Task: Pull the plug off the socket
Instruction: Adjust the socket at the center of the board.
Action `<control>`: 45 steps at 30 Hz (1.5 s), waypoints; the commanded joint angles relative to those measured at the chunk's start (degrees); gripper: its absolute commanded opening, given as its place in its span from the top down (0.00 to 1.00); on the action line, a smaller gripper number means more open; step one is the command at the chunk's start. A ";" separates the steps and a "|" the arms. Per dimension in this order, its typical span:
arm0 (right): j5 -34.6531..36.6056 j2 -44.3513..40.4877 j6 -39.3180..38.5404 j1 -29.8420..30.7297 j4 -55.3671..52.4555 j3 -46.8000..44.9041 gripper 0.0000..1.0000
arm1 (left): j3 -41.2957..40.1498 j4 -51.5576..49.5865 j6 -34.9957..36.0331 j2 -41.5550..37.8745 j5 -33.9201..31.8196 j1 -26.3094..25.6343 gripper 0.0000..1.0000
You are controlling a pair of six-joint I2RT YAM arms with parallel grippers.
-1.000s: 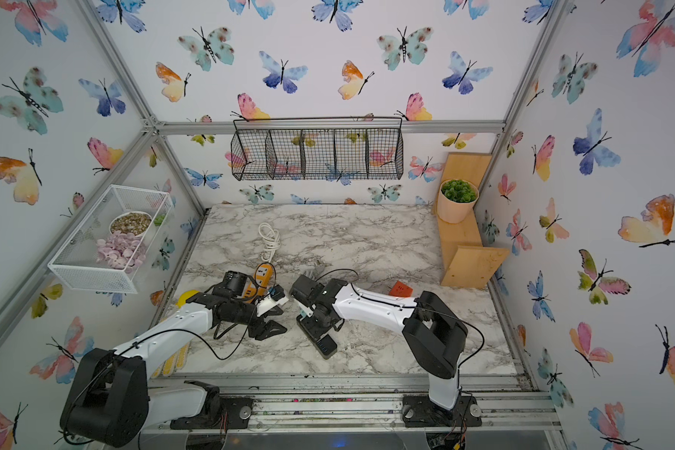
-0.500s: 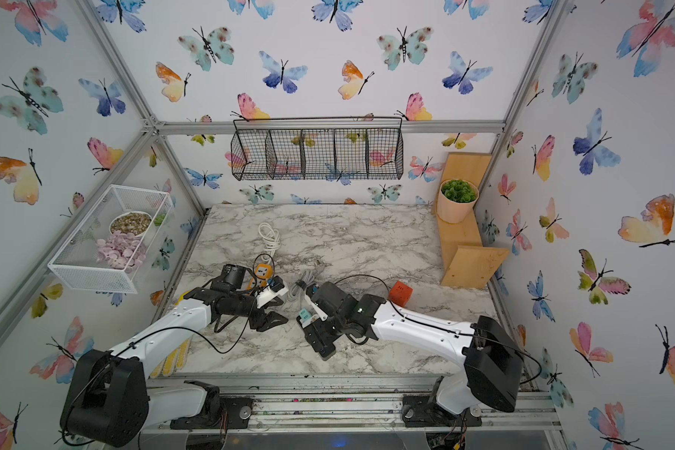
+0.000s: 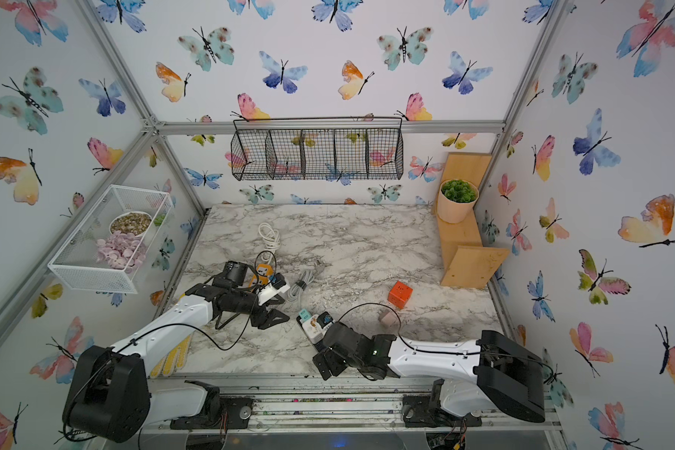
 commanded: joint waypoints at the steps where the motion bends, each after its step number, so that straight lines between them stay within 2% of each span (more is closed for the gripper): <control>1: 4.01 0.69 0.50 0.37 5.09 -1.41 0.05 | 1.57 -2.37 -0.37 0.73 -0.51 -0.16 0.31; 5: 5.68 6.08 -1.33 0.65 1.20 2.40 0.04 | 3.48 -3.47 -0.64 1.42 -0.53 -0.16 0.31; 11: 4.51 9.95 -4.22 0.87 4.04 2.71 0.04 | 4.84 -4.86 0.40 1.35 -0.87 -0.81 0.31; 16: 5.51 11.41 -5.02 0.88 4.28 2.63 0.08 | 4.32 -4.95 1.13 0.68 -3.67 -3.44 0.31; 20: 8.81 13.35 -5.04 0.91 2.47 3.34 0.11 | 4.22 -4.95 0.87 0.98 -2.70 -4.01 0.31; 28: 7.24 12.51 -8.60 0.83 9.05 0.52 0.09 | 4.40 -4.83 1.04 1.79 -1.93 -4.09 0.31; 30: 7.76 12.26 -8.93 0.84 10.00 -0.19 0.13 | 4.37 -4.86 1.12 1.62 -1.82 -4.12 0.31; 35: 7.23 12.87 -9.09 0.83 11.43 -1.23 0.34 | 4.14 -4.86 1.48 1.08 -1.25 -4.11 0.31; 39: 6.75 12.72 -8.54 0.85 12.18 -2.26 0.42 | 3.88 -4.90 2.21 1.13 -0.96 -4.41 0.31; 42: 6.57 12.50 -8.37 0.86 12.24 -2.85 0.48 | 3.29 -5.21 4.04 1.05 -1.52 -6.11 0.31; 45: 6.14 12.41 -8.27 0.90 12.18 -3.16 0.55 | 2.24 -4.55 6.85 1.06 -4.97 -9.50 0.30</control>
